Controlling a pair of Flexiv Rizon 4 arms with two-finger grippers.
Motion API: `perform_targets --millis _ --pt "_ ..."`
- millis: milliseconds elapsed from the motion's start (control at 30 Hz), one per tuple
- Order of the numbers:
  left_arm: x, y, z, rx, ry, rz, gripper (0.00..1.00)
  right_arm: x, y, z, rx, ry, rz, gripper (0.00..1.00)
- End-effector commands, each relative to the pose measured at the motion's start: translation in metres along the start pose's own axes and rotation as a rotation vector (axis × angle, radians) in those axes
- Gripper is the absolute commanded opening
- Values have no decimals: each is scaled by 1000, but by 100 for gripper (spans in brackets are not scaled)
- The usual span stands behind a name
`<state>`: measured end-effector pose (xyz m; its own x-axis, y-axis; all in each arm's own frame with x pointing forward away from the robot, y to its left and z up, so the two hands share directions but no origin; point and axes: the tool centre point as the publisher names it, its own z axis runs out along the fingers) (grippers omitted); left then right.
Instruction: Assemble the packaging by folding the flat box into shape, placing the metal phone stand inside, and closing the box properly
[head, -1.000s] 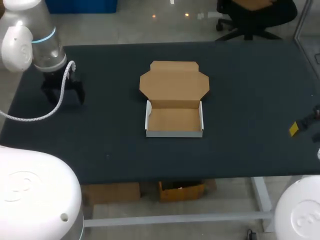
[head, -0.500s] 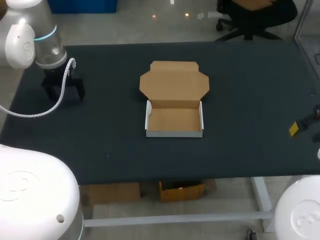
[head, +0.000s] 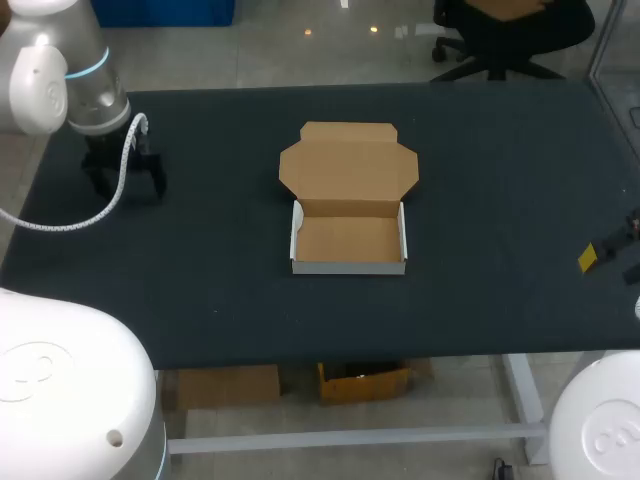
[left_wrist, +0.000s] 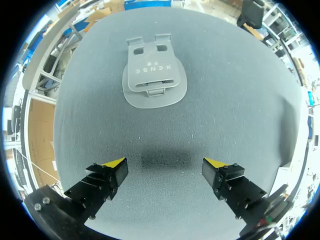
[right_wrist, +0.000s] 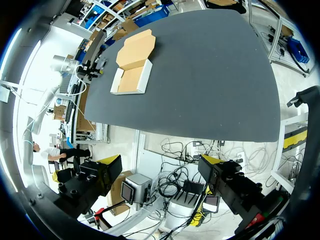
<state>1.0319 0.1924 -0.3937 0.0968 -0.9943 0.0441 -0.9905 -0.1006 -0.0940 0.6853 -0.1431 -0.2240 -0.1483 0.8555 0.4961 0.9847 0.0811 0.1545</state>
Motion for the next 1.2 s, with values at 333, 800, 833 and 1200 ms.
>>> perform_targets --millis 333,800,833,1200 --pt "0 -20 7 -25 7 -7 100 0 -1 -1 0 1 -1 100" --pt "-2 -37 8 -32 -9 -7 100 0 -1 -1 0 1 -1 100" --pt "-2 -38 8 -33 -10 -5 100 0 -1 -1 0 1 -1 100" --pt "-2 -38 7 -36 -8 4 100 0 -1 -1 0 1 -1 100"
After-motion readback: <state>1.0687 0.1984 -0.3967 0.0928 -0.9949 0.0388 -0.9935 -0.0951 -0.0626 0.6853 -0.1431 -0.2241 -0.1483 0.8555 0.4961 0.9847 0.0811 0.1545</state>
